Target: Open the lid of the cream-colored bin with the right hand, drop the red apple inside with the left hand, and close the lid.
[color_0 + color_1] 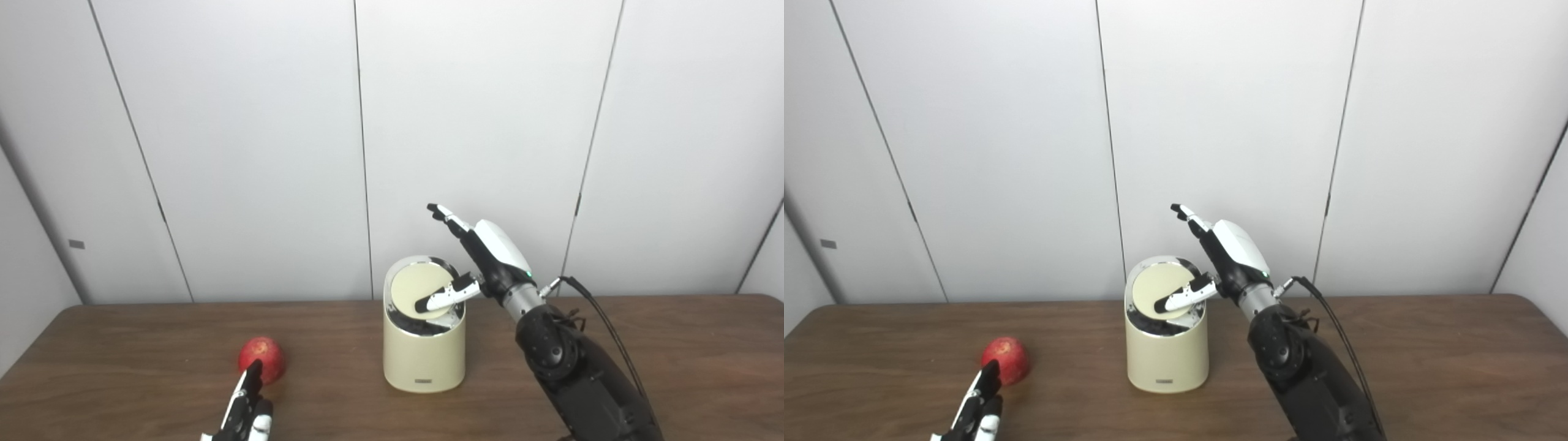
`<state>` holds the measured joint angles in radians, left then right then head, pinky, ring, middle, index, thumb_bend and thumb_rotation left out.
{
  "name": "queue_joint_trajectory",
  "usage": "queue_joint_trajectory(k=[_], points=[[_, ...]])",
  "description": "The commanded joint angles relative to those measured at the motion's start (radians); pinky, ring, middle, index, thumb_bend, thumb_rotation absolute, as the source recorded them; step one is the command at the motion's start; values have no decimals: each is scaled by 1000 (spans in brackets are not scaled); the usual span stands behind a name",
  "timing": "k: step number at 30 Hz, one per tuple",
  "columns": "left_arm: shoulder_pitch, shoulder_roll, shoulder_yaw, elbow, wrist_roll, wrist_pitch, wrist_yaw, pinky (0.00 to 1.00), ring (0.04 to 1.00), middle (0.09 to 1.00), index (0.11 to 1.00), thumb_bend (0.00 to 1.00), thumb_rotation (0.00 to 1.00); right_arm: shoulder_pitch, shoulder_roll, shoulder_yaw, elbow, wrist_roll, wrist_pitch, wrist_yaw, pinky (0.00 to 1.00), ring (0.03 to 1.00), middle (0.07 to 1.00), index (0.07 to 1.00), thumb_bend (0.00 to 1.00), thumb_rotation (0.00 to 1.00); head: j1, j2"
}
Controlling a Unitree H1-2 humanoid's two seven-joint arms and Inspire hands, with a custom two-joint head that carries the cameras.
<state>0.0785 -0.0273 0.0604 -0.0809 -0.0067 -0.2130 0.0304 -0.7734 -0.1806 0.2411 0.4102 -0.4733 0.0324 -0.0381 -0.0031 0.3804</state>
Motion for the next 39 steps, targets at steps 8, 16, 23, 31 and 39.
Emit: queue_joint_trajectory(k=[8, 16, 23, 31, 39], points=[[51, -25, -16, 44, -22, 2, -3, 1000, 1000, 987, 975, 314, 639, 53, 35, -126, -190, 155, 112, 47, 868, 936, 942, 949, 755, 376, -8, 6], [54, -20, -12, 31, -22, 15, -3, 1000, 999, 978, 994, 328, 655, 176, 25, -182, -316, 252, 162, 89, 897, 933, 937, 918, 733, 417, -5, 17], [57, -11, -4, 22, -52, 13, -10, 1000, 1000, 983, 1000, 357, 675, 316, -4, -205, -379, 271, 121, 87, 867, 912, 932, 931, 618, 556, -21, 35], [59, -2, 4, 6, -69, 28, -11, 1000, 1000, 985, 1000, 390, 702, 472, -3, -255, -496, 377, 112, 109, 939, 943, 949, 947, 519, 851, -39, 61], [56, 8, 6, -1, -81, 41, -14, 1000, 995, 984, 995, 403, 680, 530, 15, -288, -534, 461, 131, 119, 1000, 992, 973, 955, 567, 975, -43, 76]])
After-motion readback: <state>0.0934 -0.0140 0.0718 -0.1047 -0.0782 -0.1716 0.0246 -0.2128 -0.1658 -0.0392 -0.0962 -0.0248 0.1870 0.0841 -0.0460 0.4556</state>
